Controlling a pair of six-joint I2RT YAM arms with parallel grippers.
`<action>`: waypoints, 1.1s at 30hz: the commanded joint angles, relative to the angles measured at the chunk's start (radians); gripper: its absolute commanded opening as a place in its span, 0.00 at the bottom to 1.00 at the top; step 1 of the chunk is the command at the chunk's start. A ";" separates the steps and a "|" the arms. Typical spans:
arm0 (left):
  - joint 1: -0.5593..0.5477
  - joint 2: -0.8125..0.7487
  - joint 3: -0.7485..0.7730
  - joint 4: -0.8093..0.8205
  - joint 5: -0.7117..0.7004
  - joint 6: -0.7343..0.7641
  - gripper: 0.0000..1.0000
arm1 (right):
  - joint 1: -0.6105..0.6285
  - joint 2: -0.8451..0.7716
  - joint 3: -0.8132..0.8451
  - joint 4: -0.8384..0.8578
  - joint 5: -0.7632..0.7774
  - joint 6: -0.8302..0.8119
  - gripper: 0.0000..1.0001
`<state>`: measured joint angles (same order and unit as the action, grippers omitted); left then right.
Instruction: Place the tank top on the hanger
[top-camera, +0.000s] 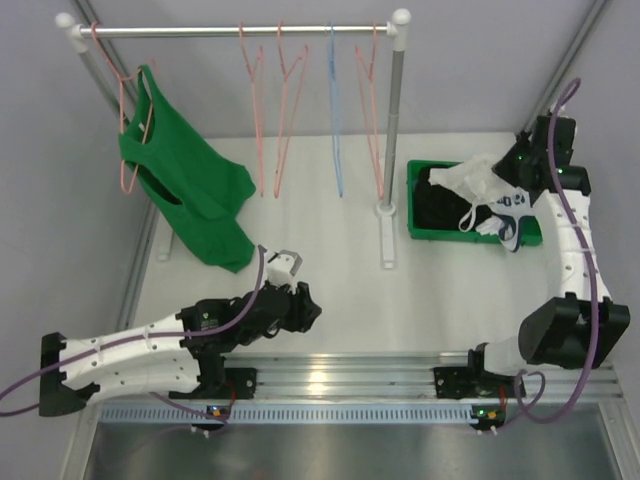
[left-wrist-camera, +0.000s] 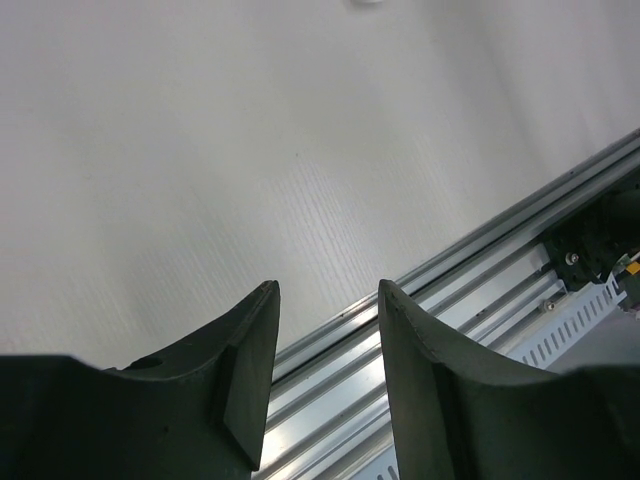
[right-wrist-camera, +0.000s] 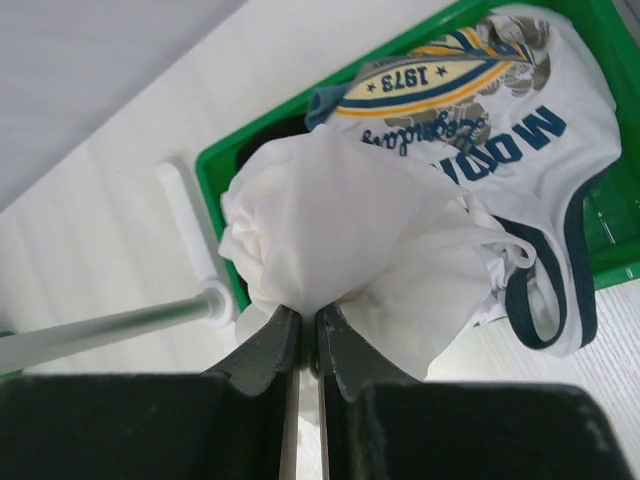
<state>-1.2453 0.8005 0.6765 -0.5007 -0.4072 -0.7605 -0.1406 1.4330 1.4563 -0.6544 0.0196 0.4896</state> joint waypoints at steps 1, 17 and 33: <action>-0.005 -0.033 0.043 -0.019 -0.038 -0.008 0.50 | -0.008 -0.083 0.071 -0.022 -0.072 -0.006 0.00; -0.006 -0.066 0.031 0.013 -0.056 -0.014 0.50 | 0.456 -0.416 -0.149 -0.036 0.084 0.130 0.00; -0.005 -0.083 -0.084 0.139 -0.004 -0.049 0.52 | 1.239 -0.395 -0.616 0.196 0.623 0.724 0.00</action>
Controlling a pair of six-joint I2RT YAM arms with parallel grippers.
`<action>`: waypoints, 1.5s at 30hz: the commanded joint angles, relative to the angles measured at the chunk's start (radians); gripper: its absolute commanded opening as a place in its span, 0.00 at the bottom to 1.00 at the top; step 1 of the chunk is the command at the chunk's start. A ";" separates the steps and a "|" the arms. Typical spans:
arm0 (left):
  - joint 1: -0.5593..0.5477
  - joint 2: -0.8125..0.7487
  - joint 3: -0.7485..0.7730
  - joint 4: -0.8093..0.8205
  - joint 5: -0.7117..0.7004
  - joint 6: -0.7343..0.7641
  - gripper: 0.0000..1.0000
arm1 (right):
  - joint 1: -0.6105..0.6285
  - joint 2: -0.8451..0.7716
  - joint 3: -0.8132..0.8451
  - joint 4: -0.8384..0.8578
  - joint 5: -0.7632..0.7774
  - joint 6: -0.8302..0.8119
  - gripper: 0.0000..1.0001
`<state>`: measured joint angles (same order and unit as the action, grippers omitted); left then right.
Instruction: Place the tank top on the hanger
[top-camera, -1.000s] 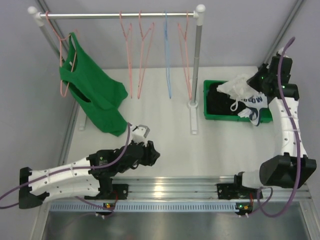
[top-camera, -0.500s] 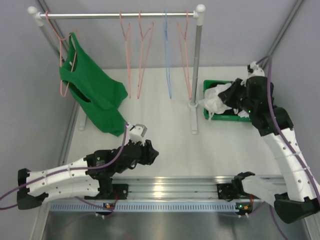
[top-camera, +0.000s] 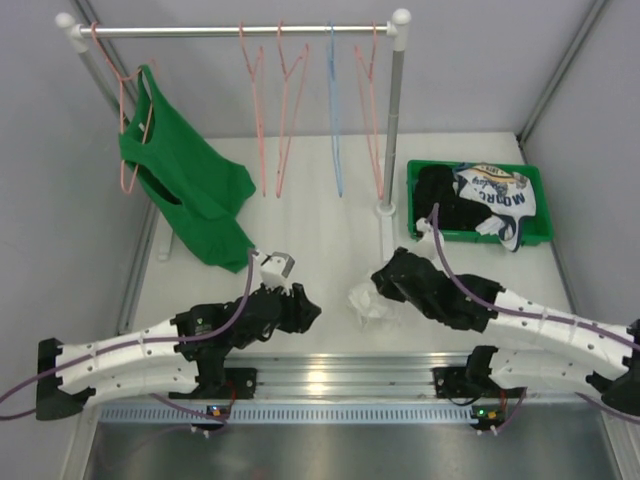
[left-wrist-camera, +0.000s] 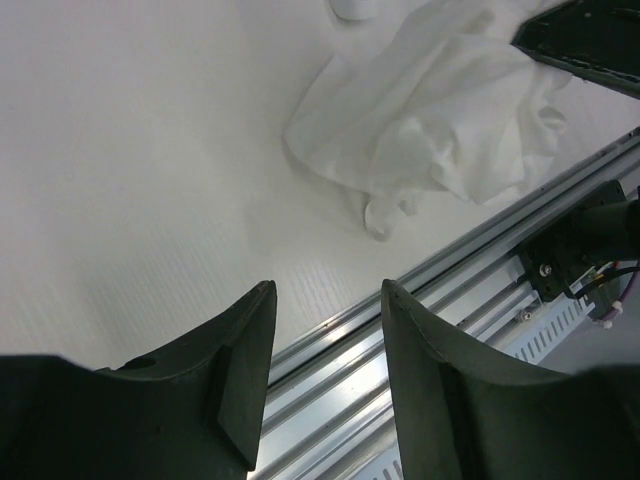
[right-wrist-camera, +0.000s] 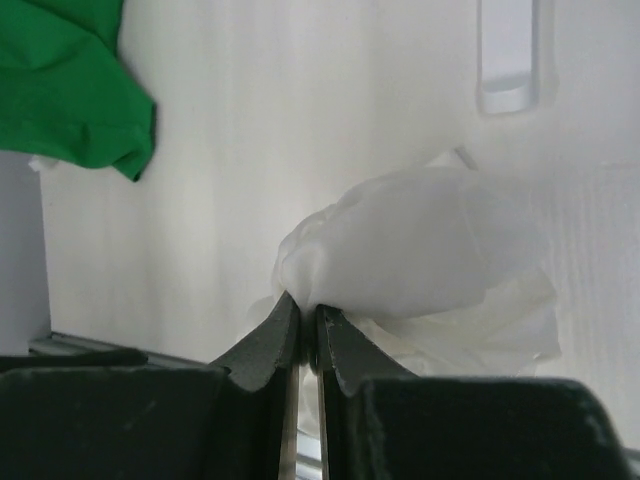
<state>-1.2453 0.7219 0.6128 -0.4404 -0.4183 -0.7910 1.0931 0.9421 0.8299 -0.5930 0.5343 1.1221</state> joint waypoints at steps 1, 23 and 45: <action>-0.005 0.001 -0.027 0.084 0.010 -0.024 0.52 | -0.011 0.130 0.029 0.151 0.092 0.072 0.00; 0.006 0.494 -0.098 0.563 0.007 -0.065 0.54 | -0.407 0.055 -0.107 0.171 -0.251 -0.229 0.55; 0.044 0.889 0.071 0.608 0.010 -0.123 0.35 | -0.409 -0.189 -0.394 0.134 -0.287 -0.246 0.35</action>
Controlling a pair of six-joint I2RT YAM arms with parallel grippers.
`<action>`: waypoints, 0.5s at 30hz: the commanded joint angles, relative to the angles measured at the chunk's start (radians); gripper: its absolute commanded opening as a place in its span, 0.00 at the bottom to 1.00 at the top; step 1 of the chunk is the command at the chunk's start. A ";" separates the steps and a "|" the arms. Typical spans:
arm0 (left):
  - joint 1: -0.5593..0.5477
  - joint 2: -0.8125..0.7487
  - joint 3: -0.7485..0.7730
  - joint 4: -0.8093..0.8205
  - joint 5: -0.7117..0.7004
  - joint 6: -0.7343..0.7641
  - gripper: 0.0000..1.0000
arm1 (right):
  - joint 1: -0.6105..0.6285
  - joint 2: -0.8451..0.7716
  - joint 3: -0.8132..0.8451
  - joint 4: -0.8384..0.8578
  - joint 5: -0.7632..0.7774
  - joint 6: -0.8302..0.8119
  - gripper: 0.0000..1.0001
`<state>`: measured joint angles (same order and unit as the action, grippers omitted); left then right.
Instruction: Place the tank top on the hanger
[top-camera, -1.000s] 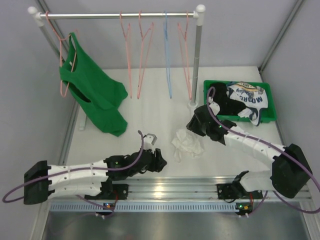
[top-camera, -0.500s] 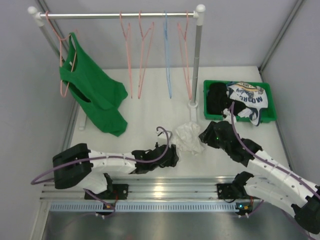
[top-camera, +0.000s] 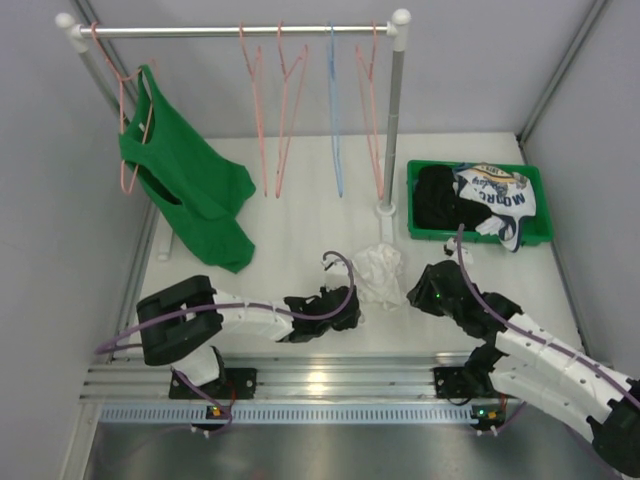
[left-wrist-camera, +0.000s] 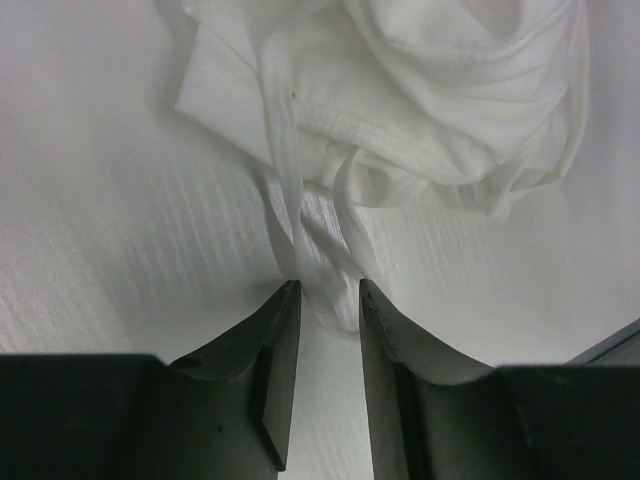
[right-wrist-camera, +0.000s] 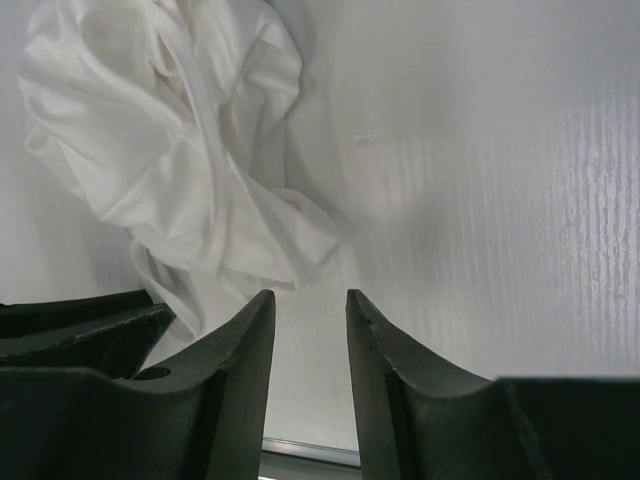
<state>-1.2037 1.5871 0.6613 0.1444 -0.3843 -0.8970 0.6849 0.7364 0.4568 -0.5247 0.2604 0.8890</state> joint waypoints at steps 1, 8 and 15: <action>0.004 0.028 0.023 0.023 -0.025 -0.019 0.33 | 0.001 0.026 -0.035 0.081 -0.024 -0.018 0.35; 0.010 0.024 0.015 0.009 -0.041 -0.017 0.15 | 0.002 0.109 -0.076 0.212 -0.092 -0.012 0.33; 0.016 -0.062 -0.011 -0.040 -0.059 -0.002 0.00 | 0.011 0.104 -0.101 0.232 -0.078 0.036 0.37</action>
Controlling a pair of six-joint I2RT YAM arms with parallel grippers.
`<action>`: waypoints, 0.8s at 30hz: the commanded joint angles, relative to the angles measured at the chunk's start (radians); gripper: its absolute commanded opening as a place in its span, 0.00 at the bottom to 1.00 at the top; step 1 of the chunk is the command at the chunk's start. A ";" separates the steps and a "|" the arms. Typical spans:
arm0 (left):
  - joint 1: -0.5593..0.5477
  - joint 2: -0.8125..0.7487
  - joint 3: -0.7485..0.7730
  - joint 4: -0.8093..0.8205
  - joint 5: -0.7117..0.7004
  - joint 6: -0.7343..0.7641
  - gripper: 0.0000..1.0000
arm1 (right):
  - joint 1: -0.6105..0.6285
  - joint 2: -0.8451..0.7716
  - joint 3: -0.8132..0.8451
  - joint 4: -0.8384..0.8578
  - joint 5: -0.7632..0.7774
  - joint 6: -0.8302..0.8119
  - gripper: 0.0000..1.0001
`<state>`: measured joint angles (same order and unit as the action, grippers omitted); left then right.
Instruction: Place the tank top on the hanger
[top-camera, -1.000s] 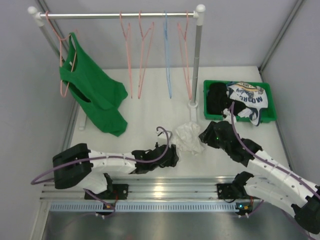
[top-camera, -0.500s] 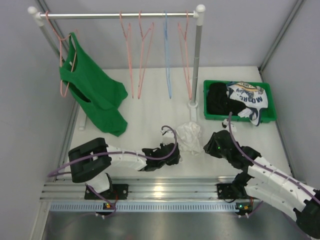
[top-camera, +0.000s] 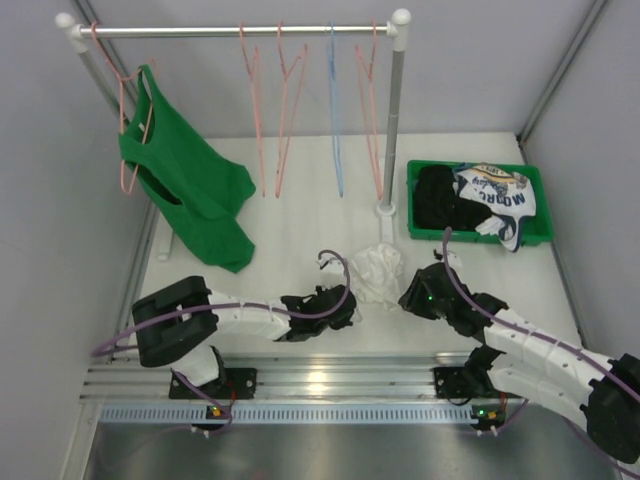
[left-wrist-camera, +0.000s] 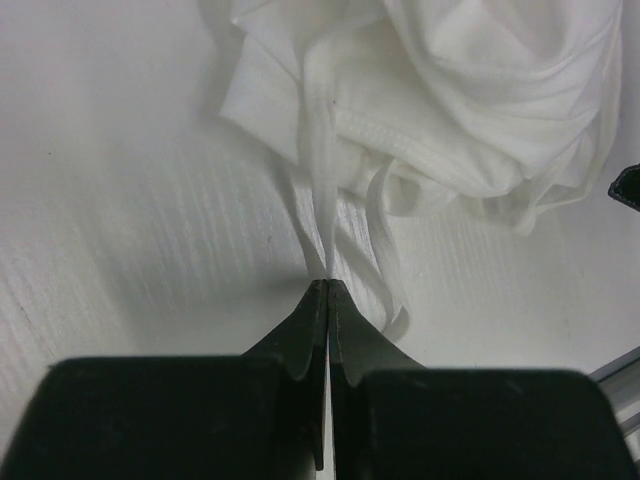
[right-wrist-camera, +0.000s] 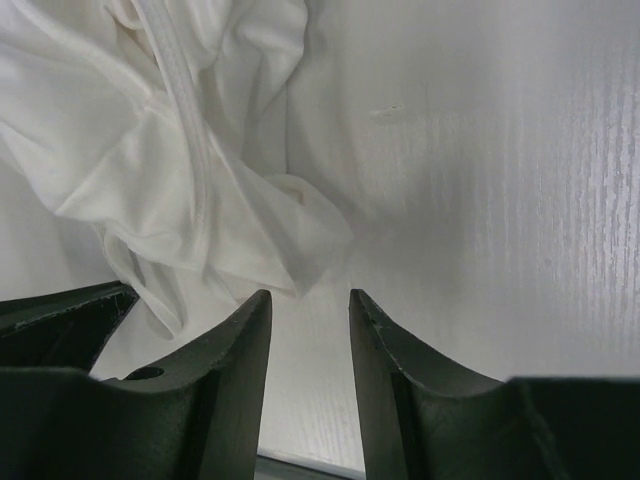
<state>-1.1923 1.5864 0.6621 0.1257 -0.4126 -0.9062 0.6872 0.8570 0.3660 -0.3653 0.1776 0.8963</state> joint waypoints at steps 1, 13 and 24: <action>0.003 -0.071 -0.016 -0.027 -0.032 0.009 0.00 | 0.011 -0.016 -0.016 0.075 0.003 0.035 0.38; 0.003 -0.204 -0.053 -0.095 -0.040 0.026 0.00 | 0.069 0.033 -0.041 0.135 0.066 0.136 0.40; 0.003 -0.252 -0.059 -0.121 -0.025 0.047 0.00 | 0.077 0.142 -0.073 0.244 0.088 0.168 0.24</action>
<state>-1.1915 1.3518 0.6163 0.0113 -0.4320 -0.8829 0.7506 0.9848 0.3027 -0.1772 0.2340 1.0473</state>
